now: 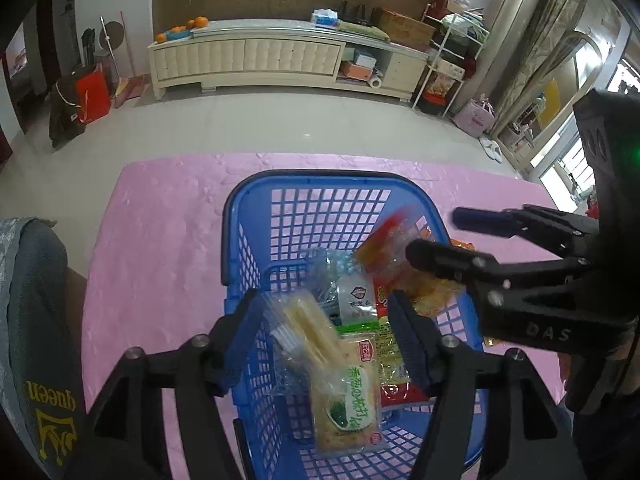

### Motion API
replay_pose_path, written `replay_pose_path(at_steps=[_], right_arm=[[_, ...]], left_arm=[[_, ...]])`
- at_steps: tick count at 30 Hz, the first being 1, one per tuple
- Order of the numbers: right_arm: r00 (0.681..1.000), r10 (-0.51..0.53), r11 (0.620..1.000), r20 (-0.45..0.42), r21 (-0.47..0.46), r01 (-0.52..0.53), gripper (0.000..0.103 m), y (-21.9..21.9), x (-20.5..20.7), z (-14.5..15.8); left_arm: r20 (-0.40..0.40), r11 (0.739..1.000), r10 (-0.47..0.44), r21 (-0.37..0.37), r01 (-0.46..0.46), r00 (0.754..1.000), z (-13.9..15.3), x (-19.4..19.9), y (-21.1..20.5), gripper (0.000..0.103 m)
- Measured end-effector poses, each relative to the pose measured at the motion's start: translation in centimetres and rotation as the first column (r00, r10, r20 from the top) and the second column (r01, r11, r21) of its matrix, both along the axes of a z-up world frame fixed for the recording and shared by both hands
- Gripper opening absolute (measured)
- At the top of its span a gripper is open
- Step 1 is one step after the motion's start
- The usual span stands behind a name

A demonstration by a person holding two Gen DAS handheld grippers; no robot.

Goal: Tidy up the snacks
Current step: 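Open both tools to drop the cracker pack and noodle pouch into the basket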

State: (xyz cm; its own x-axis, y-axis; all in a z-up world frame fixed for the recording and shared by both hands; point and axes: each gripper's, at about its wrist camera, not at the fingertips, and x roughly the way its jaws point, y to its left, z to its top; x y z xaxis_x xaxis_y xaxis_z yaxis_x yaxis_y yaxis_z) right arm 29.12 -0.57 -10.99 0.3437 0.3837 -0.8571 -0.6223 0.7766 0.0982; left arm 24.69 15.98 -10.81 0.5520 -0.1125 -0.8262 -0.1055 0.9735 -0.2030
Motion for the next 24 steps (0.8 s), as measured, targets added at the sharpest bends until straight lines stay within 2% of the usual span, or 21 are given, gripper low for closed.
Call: replay_pose_path(at_steps=[4,7,17,24], right_arm=[[1.0,-0.023,1.0,-0.001,0.004,0.023,0.078,-1.4,-0.8,1.1],[1.0,-0.022,1.0,0.002,0.004,0.022,0.08,-2.1,-1.9,2.2],[0.997,-0.065,0.998,0.034,0.007,0.065,0.08,-5.9,-8.4,6.9],[0.993,-0.109,0.994,0.054,0.023,0.108,0.08,-9.2,-11.6,9.1]], left_arm=[[0.007,1.0,0.011,0.028,-0.012,1.0,0.7,-1.0,-0.1,0.065],[0.006,0.999,0.032,0.02,-0.032,0.999,1.3,-2.3,0.0,0.065],[0.06,0.999,-0.019,0.035,0.017,0.998,6.2,-8.7,-3.9,0.067],[0.102,0.996,-0.061,0.068,0.054,0.993,8.8,-11.3,-6.9,0.069]])
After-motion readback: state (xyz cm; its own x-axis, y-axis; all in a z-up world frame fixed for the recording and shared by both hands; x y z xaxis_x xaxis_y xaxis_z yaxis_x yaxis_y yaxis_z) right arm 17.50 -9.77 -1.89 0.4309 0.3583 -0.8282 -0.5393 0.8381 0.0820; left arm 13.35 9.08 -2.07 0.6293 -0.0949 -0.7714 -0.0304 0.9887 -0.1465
